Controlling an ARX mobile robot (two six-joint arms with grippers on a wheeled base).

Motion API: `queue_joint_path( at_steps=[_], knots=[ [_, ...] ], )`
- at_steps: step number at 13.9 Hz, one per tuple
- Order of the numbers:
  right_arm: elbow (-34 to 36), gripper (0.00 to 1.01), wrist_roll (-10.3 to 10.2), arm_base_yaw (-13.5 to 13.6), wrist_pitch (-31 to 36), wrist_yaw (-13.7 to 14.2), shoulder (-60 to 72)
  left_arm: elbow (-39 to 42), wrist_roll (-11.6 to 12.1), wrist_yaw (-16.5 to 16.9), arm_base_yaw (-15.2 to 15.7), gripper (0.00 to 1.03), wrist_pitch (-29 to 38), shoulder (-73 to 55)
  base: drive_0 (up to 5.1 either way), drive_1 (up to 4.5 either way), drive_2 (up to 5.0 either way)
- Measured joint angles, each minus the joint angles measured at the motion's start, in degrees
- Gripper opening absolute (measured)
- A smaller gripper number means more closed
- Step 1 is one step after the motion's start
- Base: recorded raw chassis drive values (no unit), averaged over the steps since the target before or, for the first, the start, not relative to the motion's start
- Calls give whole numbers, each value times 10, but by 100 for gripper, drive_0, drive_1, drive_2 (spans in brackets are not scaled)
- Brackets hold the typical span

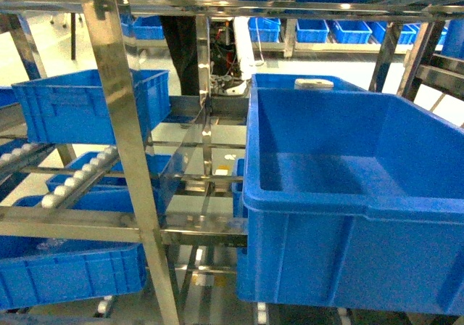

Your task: Place green bowl on second shelf with right arm

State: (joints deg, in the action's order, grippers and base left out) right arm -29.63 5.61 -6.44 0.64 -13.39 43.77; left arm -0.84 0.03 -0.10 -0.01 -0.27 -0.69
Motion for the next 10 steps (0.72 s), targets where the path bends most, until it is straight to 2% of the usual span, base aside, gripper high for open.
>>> queue_joint_path(
  at_steps=[7,10],
  knots=[
    [0,2,0,0,2,-1,2,0,0,0,0,98,0,0,0,0,0],
    [10,2,14,-19,48,-10,50,0,0,0,0,98,0,0,0,0,0]
  ],
)
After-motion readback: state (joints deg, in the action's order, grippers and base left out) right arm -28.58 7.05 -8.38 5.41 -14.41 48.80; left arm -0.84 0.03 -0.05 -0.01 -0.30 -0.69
